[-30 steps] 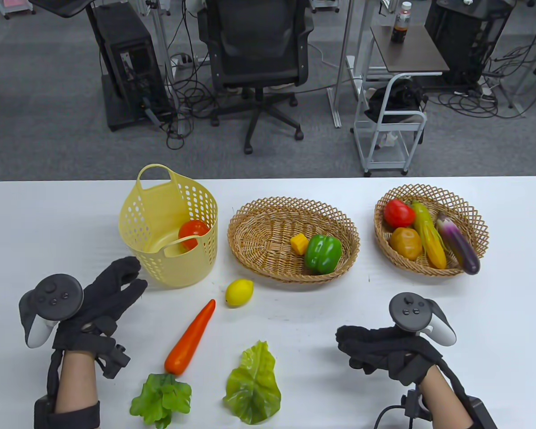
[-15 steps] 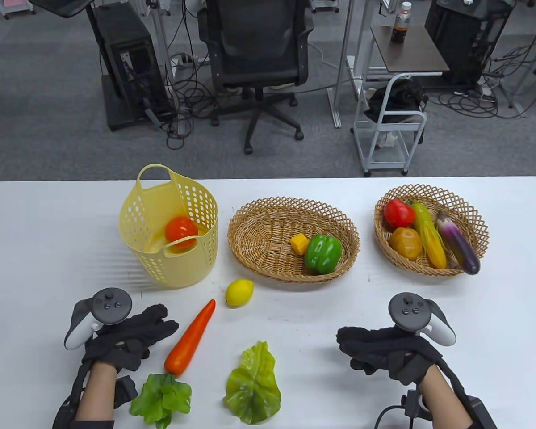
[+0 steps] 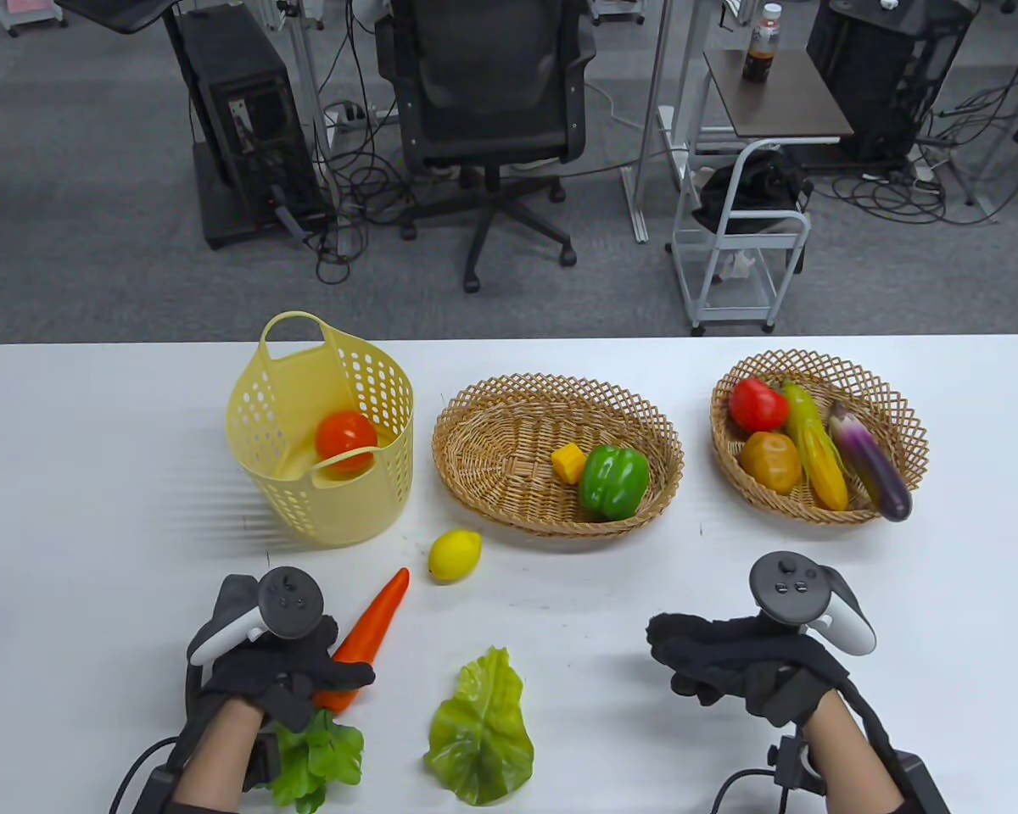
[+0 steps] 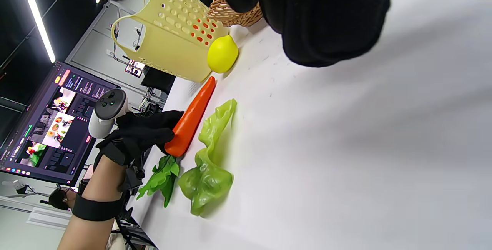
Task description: Place 10 objects into 3 containers
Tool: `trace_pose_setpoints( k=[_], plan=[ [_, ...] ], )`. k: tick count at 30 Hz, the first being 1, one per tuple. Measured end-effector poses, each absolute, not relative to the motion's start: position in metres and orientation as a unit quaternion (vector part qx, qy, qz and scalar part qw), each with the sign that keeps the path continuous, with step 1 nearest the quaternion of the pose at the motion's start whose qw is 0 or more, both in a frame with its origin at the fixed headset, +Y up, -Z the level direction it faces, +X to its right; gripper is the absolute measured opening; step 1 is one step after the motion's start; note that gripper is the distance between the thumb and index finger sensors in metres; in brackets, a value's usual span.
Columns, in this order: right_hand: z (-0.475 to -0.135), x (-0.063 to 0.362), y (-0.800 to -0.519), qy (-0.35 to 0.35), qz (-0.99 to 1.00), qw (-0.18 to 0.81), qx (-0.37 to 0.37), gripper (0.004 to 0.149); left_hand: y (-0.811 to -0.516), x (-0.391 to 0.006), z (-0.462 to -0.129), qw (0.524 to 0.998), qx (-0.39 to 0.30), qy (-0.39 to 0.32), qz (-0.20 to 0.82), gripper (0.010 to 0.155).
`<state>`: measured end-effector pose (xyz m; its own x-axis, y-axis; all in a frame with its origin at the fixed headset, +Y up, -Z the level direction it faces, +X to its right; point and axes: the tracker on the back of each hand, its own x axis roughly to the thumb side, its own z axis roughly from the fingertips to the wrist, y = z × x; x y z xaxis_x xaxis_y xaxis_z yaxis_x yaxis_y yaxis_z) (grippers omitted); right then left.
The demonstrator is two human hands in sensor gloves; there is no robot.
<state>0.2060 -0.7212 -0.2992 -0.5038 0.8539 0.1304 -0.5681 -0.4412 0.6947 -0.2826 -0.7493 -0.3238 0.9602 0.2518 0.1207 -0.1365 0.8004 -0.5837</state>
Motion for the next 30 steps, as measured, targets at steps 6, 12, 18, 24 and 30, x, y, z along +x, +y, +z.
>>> trace_pose_setpoints(
  k=[6, 12, 18, 24, 30],
  plan=[
    [-0.299, 0.206, -0.722, 0.298, 0.817, 0.432, 0.240, 0.081, -0.749, -0.270, -0.323, 0.952, -0.289, -0.095, 0.032, 0.088],
    [-0.298, 0.205, -0.721, 0.295, 0.817, 0.430, 0.245, 0.080, -0.749, -0.282, -0.318, 0.957, -0.258, -0.109, 0.078, 0.085],
    [-0.298, 0.205, -0.721, 0.294, 0.817, 0.431, 0.247, 0.080, -0.718, -0.289, -0.299, 0.948, -0.204, -0.176, 0.167, 0.084],
    [-0.298, 0.204, -0.721, 0.294, 0.816, 0.431, 0.248, 0.080, -0.639, -0.300, -0.298, 0.938, -0.039, -0.216, 0.268, 0.085],
    [-0.298, 0.202, -0.723, 0.299, 0.817, 0.427, 0.247, 0.080, -0.602, -0.321, -0.334, 0.947, 0.033, -0.134, 0.291, 0.086]
  ],
)
